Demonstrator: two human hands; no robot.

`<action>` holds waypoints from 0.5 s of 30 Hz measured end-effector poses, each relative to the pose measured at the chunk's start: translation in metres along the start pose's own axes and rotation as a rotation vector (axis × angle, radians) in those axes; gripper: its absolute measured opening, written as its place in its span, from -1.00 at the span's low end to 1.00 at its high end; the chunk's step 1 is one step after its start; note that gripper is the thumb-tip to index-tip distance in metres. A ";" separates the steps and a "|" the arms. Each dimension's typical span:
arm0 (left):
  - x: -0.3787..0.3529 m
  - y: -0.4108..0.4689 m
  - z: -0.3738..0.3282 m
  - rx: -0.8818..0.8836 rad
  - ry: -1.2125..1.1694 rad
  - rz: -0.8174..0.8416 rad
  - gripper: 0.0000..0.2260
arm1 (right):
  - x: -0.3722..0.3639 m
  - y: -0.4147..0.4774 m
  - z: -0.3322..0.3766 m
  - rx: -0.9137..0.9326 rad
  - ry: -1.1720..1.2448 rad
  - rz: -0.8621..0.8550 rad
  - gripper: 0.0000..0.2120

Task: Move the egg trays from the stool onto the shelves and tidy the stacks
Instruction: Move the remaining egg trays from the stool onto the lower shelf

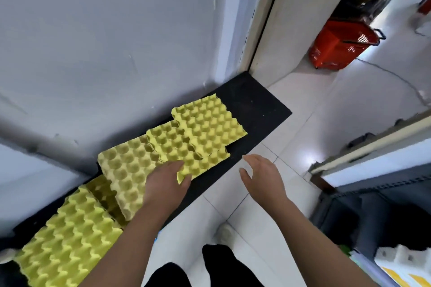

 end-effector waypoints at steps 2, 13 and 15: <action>-0.019 0.024 -0.011 0.066 0.001 0.014 -0.60 | -0.010 0.036 -0.019 0.024 0.007 0.046 -0.61; -0.127 0.147 -0.002 0.322 0.060 0.168 -0.50 | -0.114 0.189 -0.089 -0.001 -0.020 0.274 -0.54; -0.149 0.167 0.003 0.335 0.080 0.223 -0.46 | -0.137 0.207 -0.099 -0.017 -0.029 0.316 -0.53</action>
Point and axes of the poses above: each hand's wrist, its own y-axis towards the middle knuckle, its own x-axis out of the back of the hand, z = x × y, the point moved 1 cm from there along y, towards the middle knuckle, and after that the axes turned 12 degrees about -z, right-handed, at the moved point
